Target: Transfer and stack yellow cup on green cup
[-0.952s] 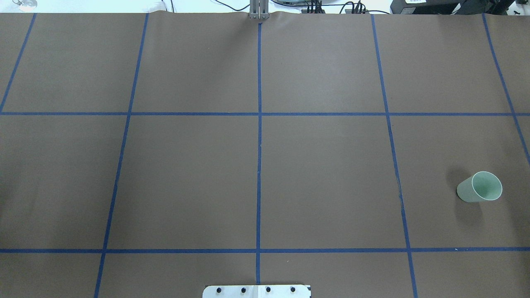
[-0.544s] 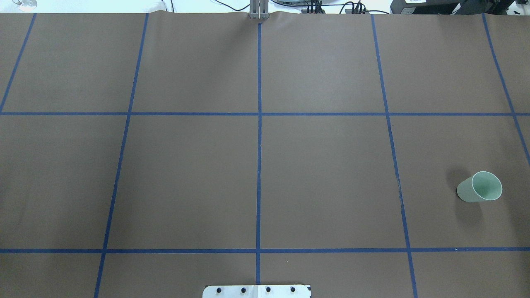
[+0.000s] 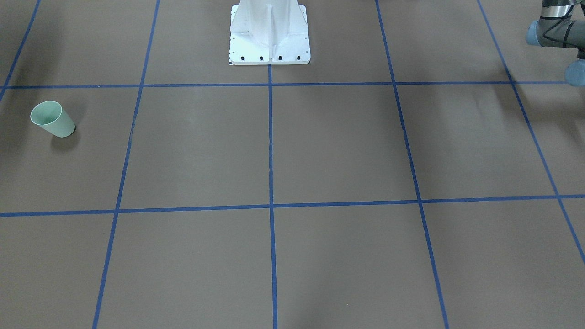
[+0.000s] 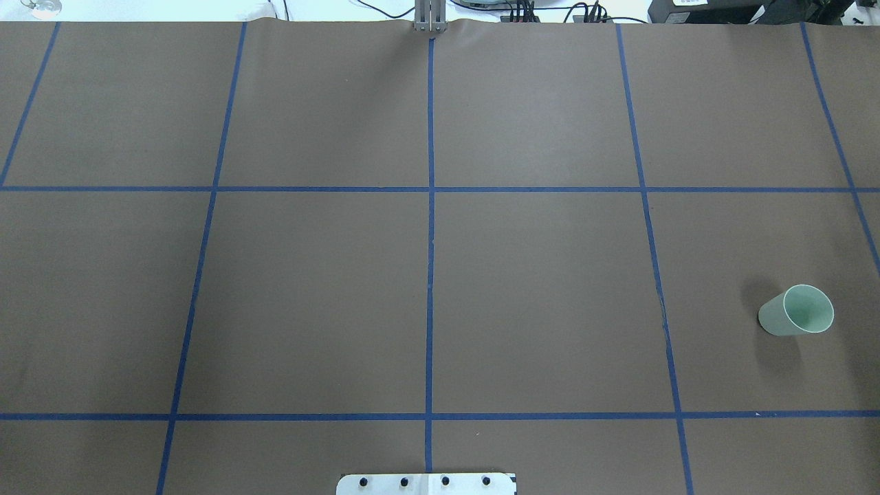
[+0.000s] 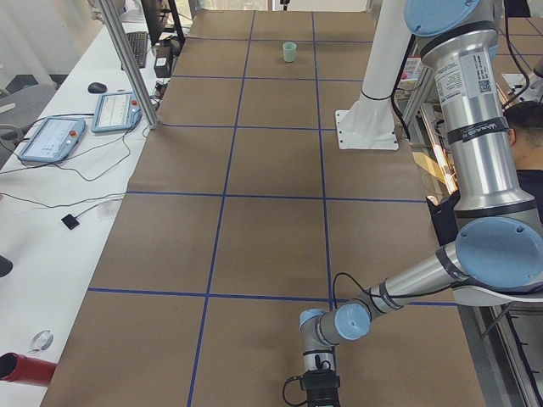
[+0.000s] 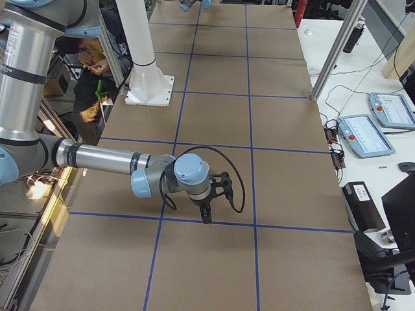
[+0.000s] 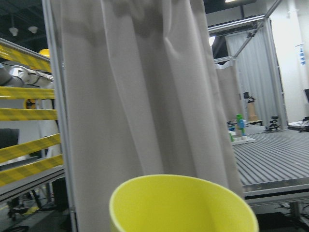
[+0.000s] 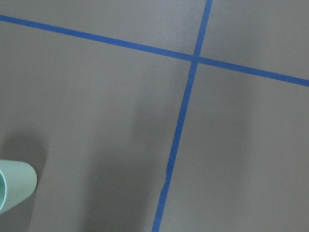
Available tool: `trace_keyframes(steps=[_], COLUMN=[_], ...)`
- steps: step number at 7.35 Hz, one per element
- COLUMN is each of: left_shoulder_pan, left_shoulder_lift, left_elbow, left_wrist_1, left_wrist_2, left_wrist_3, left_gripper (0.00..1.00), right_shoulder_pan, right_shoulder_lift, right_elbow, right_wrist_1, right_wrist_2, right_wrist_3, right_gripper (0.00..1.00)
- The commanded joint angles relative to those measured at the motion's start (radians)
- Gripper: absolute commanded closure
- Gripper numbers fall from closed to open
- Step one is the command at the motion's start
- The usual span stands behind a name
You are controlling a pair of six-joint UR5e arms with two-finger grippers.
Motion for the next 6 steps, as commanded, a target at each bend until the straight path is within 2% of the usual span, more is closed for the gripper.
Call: trace_keyframes(steps=[1, 2, 5, 6], left_shoulder_pan=[-0.011, -0.013, -0.027, -0.027], left_shoulder_lift=[0.009, 0.028, 0.048, 0.042], left_elbow=[-0.005, -0.004, -0.001, -0.002], left_wrist_1=[-0.284, -0.455, -0.961, -1.101], left_wrist_2=[0.173, 0.204, 0.203, 0.193], left_wrist_3=[0.151, 0.277, 0.687, 0.885], left_gripper=[0.98, 0.98, 0.98, 0.99], right_shoulder_pan=[0.001, 0.001, 0.001, 0.001], right_shoulder_lift=[0.003, 0.003, 0.006, 0.006], right_elbow=[-0.001, 0.002, 0.005, 0.007], right_wrist_1=[0.0, 0.0, 0.0, 0.0], right_wrist_2=[0.004, 0.007, 0.01, 0.01], right_wrist_3=[0.007, 0.011, 0.013, 0.013], right_gripper=[0.0, 0.0, 0.0, 0.0])
